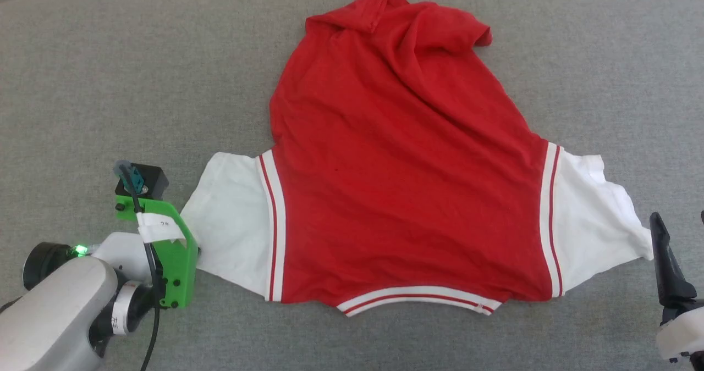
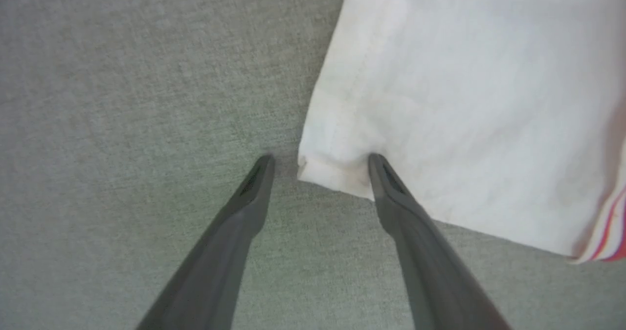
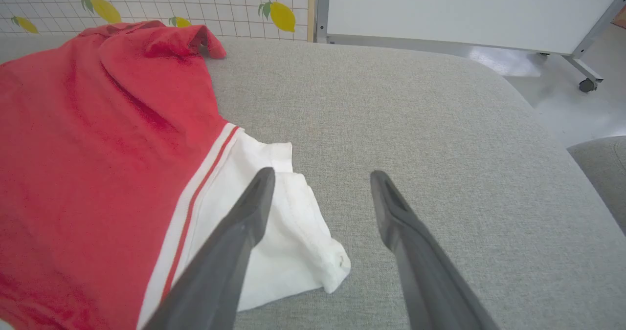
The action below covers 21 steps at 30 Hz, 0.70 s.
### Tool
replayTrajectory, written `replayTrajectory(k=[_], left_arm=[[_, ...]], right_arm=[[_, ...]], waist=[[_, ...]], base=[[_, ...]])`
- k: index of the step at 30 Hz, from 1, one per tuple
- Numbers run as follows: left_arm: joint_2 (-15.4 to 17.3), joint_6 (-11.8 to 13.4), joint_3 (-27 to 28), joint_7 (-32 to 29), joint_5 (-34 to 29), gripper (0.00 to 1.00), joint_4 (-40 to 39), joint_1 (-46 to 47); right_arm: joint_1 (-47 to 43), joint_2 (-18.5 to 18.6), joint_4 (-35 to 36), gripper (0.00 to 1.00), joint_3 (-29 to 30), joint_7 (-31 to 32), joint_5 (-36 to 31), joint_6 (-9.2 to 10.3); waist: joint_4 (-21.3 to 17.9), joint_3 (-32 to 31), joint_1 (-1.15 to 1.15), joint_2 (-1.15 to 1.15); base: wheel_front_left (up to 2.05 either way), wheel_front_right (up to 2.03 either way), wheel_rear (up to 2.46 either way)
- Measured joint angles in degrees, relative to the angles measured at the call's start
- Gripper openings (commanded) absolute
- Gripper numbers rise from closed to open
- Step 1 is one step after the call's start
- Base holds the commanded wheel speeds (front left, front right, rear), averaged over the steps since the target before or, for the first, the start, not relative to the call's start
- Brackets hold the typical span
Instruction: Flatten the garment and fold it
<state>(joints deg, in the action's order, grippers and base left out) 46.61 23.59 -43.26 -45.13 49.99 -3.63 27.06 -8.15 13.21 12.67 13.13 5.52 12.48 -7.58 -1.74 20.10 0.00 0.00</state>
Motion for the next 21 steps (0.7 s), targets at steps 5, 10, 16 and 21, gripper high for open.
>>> replayTrajectory(k=[5, 10, 16, 21], left_arm=[[-0.1, -0.8, 0.3, -0.7, 1.9, 0.00, 0.2, 0.1], [-1.3, -1.3, 0.5, 0.5, 2.9, 0.00, 0.5, -0.3], [-1.3, 0.3, 1.9, 4.6, 2.8, 0.00, -0.8, -2.9], [-0.3, 2.8, 3.5, 6.6, 2.4, 0.00, -5.0, -4.5]], right_arm=[[0.0, 0.1, 0.0, 1.00, -0.1, 0.0, -0.3, 0.00], [0.1, 0.5, -0.6, 1.00, -0.1, 0.5, -0.4, 0.00], [0.0, 3.0, -2.3, 1.00, -0.7, 6.6, 0.0, 0.00], [-0.1, 5.5, -4.3, 1.00, -1.1, 15.3, 1.5, 0.00]], waist=[[0.0, 1.1, 0.00, 0.00], [0.3, 0.3, 0.00, 0.00], [1.0, -2.2, 0.00, 0.00], [2.3, -4.1, 0.00, 0.00]], base=[[0.00, 0.00, 0.00], [0.00, 0.00, 0.00], [0.00, 0.00, 0.00], [0.00, 0.00, 0.00]])
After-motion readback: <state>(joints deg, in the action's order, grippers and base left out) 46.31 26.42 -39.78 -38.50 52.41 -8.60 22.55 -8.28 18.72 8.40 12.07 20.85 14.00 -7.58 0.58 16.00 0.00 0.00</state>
